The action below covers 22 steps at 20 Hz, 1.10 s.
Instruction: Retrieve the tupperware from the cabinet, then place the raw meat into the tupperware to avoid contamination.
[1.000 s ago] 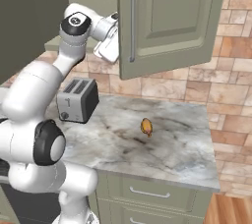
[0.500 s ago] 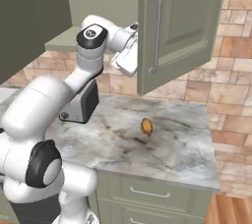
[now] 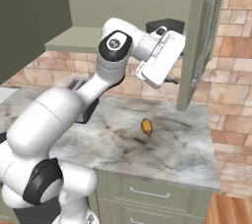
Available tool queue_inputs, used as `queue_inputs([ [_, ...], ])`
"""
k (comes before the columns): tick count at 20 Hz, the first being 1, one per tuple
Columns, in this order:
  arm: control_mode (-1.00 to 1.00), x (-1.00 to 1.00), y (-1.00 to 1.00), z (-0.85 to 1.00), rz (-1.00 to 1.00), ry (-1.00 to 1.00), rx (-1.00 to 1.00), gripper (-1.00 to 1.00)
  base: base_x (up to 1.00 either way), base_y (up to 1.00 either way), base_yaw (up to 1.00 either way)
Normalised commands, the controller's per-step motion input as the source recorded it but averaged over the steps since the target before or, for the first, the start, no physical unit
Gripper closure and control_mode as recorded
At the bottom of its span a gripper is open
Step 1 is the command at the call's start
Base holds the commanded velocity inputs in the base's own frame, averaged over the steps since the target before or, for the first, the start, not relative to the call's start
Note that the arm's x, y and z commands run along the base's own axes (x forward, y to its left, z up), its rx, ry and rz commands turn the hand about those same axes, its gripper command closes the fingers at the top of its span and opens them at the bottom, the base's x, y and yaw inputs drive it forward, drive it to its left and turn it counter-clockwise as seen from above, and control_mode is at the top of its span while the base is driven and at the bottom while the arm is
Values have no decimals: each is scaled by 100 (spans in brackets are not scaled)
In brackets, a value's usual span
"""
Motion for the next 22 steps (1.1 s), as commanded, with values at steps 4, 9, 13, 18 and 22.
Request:
queue_inputs([
  [4, -100, 14, -19, -3, 1, -1, 1, -100, 0, 0, 0],
  [9, -100, 7, 10, -1, -1, -1, 0, -100, 0, 0, 0],
  [13, -100, -1, 54, 0, -5, 0, -3, -100, 0, 0, 0],
  [18, -100, -1, 81, 0, -5, -4, -2, -100, 0, 0, 0],
  [22, -100, 15, 71, 0, 3, -15, 6, -100, 0, 0, 0],
])
